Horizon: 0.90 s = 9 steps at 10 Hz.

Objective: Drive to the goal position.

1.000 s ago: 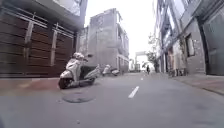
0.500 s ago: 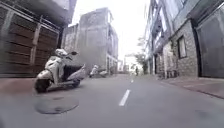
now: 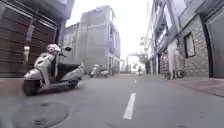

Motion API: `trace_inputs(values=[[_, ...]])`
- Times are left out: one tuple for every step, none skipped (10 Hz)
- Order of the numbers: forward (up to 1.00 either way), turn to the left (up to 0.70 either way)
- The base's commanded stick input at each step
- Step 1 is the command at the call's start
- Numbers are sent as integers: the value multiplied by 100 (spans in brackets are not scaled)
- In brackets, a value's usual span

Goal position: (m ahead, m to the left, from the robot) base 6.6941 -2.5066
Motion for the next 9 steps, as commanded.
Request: trace_inputs(values=[[100,0],[100,-1],[100,-40],[100,-40],[100,-40],[100,-40],[100,-40],[100,-40],[100,-40]])
